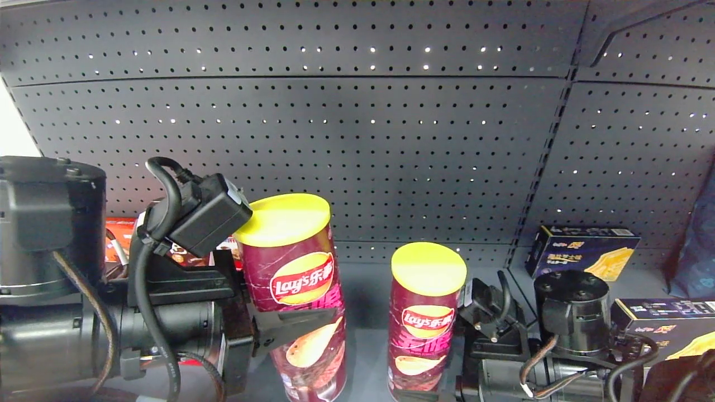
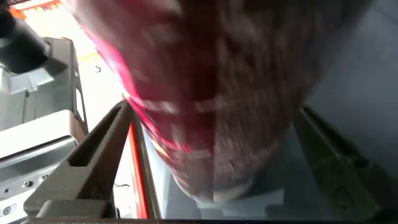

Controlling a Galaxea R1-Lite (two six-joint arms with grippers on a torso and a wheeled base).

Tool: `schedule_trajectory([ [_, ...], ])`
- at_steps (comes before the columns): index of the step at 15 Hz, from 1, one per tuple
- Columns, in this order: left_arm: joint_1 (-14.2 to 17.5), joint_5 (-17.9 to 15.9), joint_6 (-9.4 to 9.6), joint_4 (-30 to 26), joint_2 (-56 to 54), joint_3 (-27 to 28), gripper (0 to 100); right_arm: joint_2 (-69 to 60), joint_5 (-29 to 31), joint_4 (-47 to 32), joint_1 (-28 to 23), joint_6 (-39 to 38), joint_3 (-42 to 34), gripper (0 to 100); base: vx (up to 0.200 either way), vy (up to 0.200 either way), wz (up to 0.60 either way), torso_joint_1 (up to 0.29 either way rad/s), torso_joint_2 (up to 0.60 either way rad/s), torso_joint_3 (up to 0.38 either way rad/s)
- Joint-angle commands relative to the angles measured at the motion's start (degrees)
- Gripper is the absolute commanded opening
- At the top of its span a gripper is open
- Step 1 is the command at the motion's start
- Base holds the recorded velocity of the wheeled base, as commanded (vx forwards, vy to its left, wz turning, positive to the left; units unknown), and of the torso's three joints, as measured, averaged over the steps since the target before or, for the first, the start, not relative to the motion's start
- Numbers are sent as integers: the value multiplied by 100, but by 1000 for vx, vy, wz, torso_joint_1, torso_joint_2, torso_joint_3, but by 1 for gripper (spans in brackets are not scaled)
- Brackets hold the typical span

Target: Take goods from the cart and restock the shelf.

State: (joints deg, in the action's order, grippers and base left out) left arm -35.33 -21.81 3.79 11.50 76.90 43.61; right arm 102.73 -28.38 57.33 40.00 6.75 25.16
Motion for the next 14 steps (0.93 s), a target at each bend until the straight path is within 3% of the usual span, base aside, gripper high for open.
schedule_trajectory([
  [1, 0, 10, -1, 2, -8, -1, 0, -262, 8, -3, -115, 1, -187, 100, 0, 0, 0, 0, 0, 0],
  [6, 0, 10, -1, 2, -17, -1, 0, -1827, 25, -20, -598, 1, -1066, 100, 0, 0, 0, 0, 0, 0],
  [9, 0, 10, 8, 2, -26, -1, 0, -3171, 254, -170, -1187, -51, -1013, 100, 0, 0, 0, 0, 0, 0],
  [11, 0, 19, 8, 2, -35, -1, 0, -4525, 702, -1084, -1864, -201, -846, 100, 0, 0, 0, 0, 0, 0],
  [14, 0, 195, -1, -7, -52, -36, 0, -6028, 2240, -2525, -2277, -500, -978, 100, 0, 0, 0, 0, 0, 0],
])
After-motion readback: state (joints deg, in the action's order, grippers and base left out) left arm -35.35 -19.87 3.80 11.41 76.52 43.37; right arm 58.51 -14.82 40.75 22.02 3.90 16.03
